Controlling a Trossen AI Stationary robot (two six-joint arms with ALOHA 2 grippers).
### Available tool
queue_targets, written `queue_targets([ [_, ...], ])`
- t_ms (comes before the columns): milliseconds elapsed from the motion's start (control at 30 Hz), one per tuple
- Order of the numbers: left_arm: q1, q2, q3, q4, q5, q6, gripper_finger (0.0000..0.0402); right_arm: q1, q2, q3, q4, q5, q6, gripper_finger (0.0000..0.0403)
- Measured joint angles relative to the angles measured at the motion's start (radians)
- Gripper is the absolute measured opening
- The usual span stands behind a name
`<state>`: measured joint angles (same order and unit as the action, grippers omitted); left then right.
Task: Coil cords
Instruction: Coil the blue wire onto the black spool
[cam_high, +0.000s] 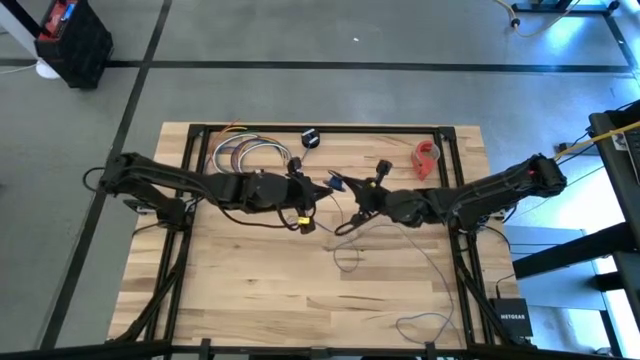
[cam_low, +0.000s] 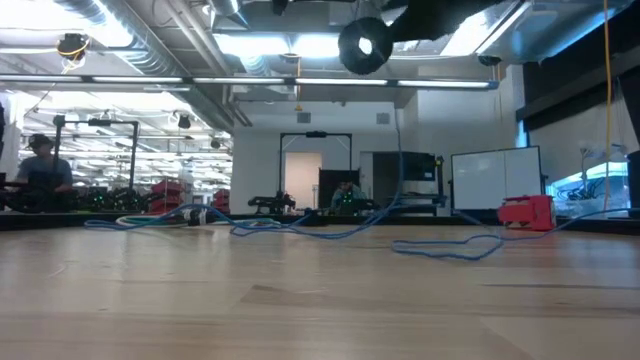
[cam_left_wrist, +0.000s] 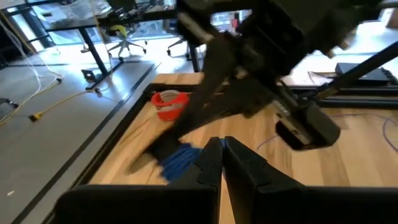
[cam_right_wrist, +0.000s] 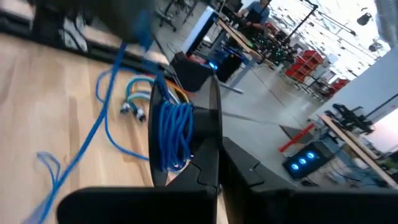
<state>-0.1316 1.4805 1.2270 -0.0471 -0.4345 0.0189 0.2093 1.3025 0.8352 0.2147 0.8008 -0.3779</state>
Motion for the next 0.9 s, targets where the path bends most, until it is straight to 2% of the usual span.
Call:
queue_targets([
  [233,-0.001,0.057,0.0,0.1,0.003,0.007,0.0008,-0.023,0.0,-0.001,0.138,-0.093,0.016,0.0005],
  [400,-0.002,0.085,0.001,0.171,-0.002,0.029,0.0008,-0.02,0.0,-0.002,0.259,-0.11,0.011,0.0005],
  [633,0.002,0.097,0.003,0.178,0.0,0.059,0.0008,-0.02,-0.004,-0.003,0.409,-0.151,-0.023,0.0005],
  [900,0.001,0.099,0.003,0.169,0.006,0.128,0.0008,-0.02,-0.017,0.053,0.413,-0.208,-0.024,0.0005],
])
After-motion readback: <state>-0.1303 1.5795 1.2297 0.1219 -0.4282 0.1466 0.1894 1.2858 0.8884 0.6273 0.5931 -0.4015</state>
